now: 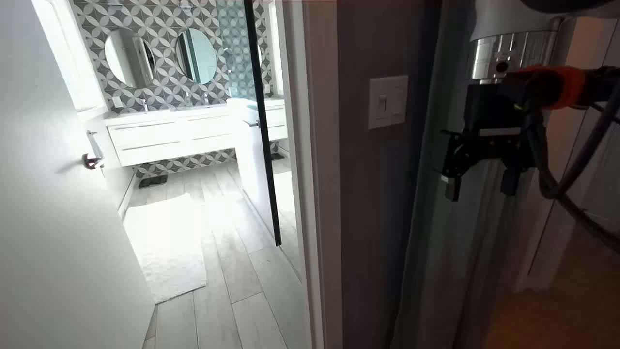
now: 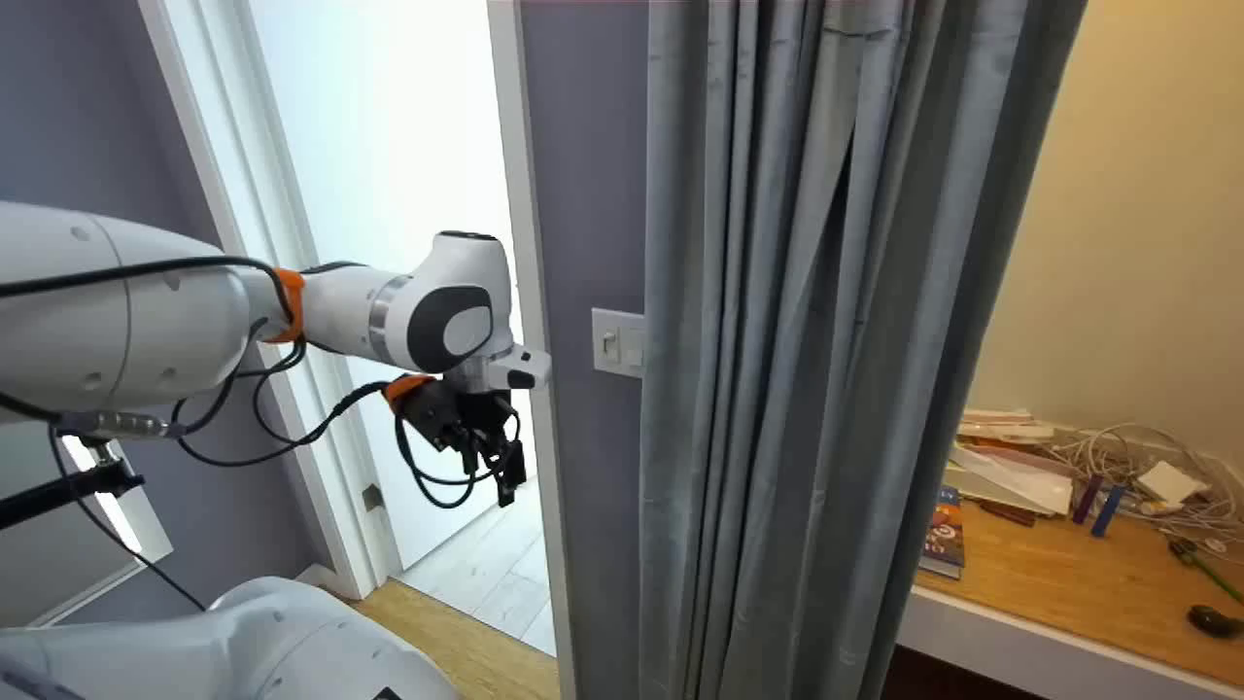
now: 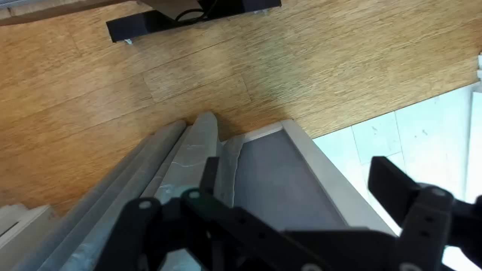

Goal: Flip the left light switch

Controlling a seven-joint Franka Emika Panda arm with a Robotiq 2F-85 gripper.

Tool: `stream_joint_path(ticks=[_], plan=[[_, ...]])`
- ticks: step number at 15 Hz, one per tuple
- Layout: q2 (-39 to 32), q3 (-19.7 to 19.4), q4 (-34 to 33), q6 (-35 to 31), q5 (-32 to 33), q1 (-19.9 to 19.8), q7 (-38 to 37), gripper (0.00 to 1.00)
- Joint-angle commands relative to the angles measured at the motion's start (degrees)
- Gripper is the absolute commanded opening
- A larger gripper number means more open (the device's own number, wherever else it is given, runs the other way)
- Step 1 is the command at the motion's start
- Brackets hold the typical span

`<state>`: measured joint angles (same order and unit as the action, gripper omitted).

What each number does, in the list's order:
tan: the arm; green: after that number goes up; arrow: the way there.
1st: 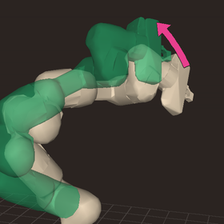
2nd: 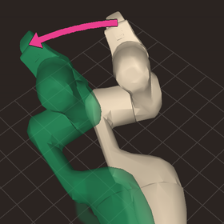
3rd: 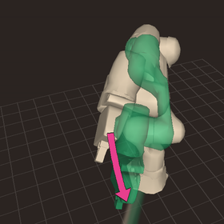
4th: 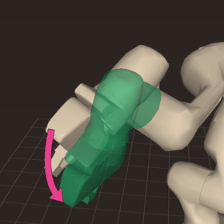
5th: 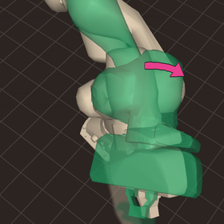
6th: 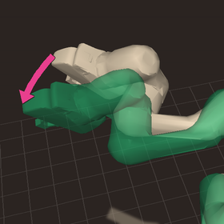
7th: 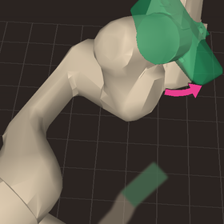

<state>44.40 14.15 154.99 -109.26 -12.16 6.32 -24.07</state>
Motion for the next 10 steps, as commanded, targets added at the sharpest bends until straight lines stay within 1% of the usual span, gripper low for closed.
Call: stream_joint_path(ticks=[1, 6, 8, 10], plan=[[0.02, 0.10, -0.09, 0.14, -0.06, -0.16, 0.10, 1.00], [0.02, 0.10, -0.09, 0.14, -0.06, -0.16, 0.10, 1.00], [-0.88, -0.30, 0.09, -8.26, -2.92, -1.33, -2.37, 1.00], [-2.41, -0.51, -0.80, -14.08, -3.80, -2.34, -3.96, 1.00]])
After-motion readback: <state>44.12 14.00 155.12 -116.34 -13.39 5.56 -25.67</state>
